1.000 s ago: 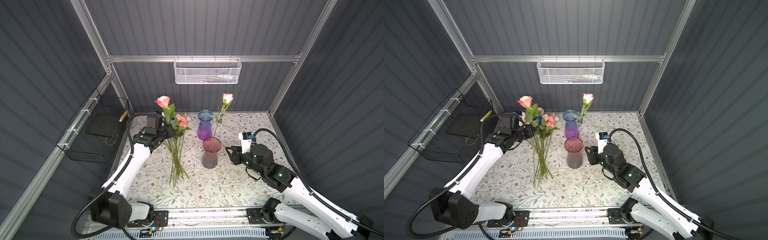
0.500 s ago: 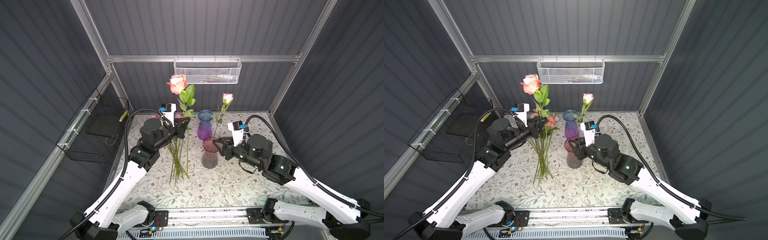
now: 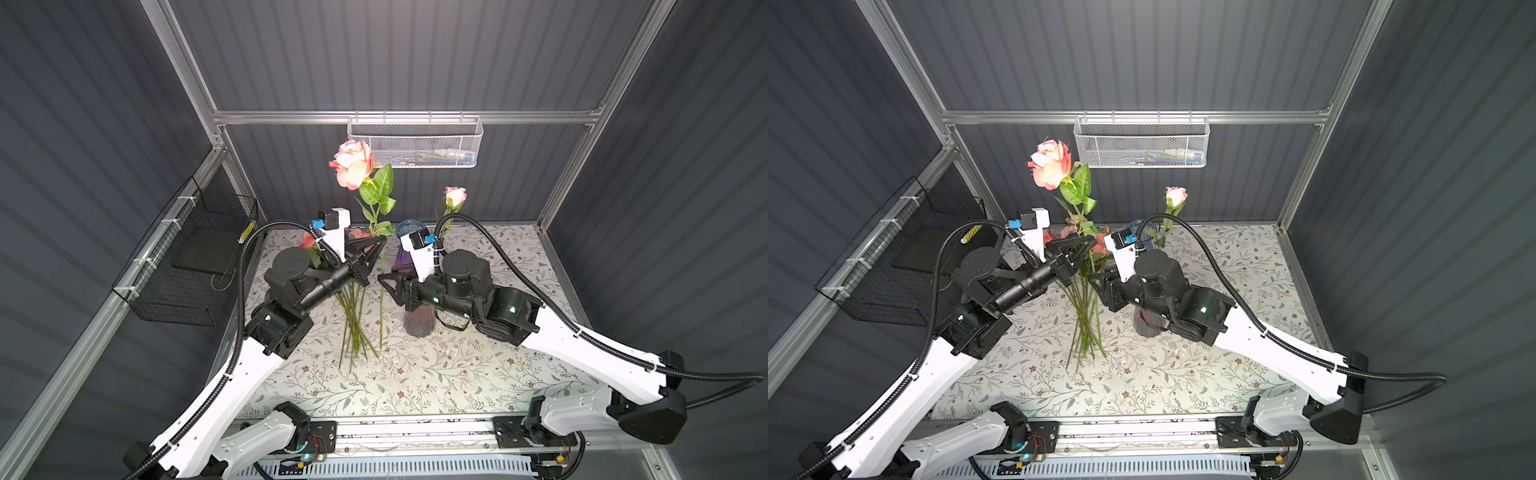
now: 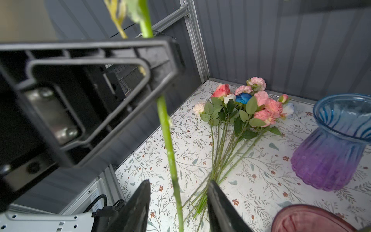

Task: Arrange the flowers into the vase
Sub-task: 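Grasp the rose stem with the right gripper while the left gripper opens and withdraws, then carry the rose with the right gripper above the pink-to-grey vase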

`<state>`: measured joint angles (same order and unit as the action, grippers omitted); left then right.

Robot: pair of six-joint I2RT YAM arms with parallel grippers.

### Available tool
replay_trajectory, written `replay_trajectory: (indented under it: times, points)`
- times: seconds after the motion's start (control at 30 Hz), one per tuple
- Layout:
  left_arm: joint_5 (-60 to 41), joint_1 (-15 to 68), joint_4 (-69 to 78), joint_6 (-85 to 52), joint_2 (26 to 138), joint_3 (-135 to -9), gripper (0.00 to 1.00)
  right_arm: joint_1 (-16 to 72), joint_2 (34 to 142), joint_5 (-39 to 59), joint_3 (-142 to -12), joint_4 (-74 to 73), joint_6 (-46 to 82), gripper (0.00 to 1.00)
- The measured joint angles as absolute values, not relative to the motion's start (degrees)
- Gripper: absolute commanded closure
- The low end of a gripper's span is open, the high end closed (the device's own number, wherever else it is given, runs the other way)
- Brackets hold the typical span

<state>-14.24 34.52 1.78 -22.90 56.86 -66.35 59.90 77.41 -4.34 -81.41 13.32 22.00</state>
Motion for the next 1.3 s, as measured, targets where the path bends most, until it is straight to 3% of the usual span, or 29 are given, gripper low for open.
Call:
replay_trajectory:
  times: [0.13, 0.27, 0.33, 0.37, 0.4, 0.43, 0.53, 0.63, 0.77, 0.87, 1.3]
  points:
    - [-14.3, 34.5, 1.8, -22.9, 55.7, -65.6, 1.0, 59.4, 78.9, -3.6, -81.8, 13.3, 21.9, 0.69]
    - [-14.2, 34.5, 1.8, -22.9, 55.0, -63.7, 1.0, 59.4, 80.8, -1.7, -83.3, 13.3, 21.8, 0.9]
    - [-13.7, 34.5, 1.8, -22.9, 54.8, -63.0, 1.0, 59.4, 81.4, -0.5, -83.6, 13.3, 21.5, 0.95]
    - [-13.5, 34.5, 1.7, -22.9, 54.8, -62.7, 1.0, 59.5, 81.6, -0.1, -83.7, 13.3, 21.6, 0.96]
    - [-13.3, 34.5, 1.7, -22.9, 54.7, -62.5, 0.93, 59.5, 81.7, 0.0, -83.7, 13.4, 21.5, 0.97]
    - [-13.0, 34.5, 1.7, -22.9, 54.4, -62.3, 0.79, 59.4, 81.8, 0.3, -83.7, 13.3, 21.6, 0.98]
    - [-12.9, 34.5, 1.3, -22.7, 53.7, -62.2, 0.68, 59.3, 81.8, 0.3, -83.7, 13.3, 21.4, 0.99]
    - [-12.5, 34.5, 1.2, -22.1, 52.9, -62.2, 0.36, 59.0, 81.8, -0.1, -83.7, 13.3, 21.4, 0.99]
    - [-10.5, 34.5, 0.4, -21.1, 50.7, -60.9, 0.19, 59.0, 81.8, -0.6, -83.7, 13.3, 20.8, 0.98]
    - [-7.2, 34.5, -1.3, -20.0, 46.9, -57.9, 0.1, 59.0, 81.8, -1.8, -83.7, 13.3, 20.0, 0.98]
    - [19.0, 34.5, -8.8, -23.6, 23.2, -41.4, 0.01, 57.7, 81.8, -11.3, -92.3, 14.8, 11.1, 0.98]
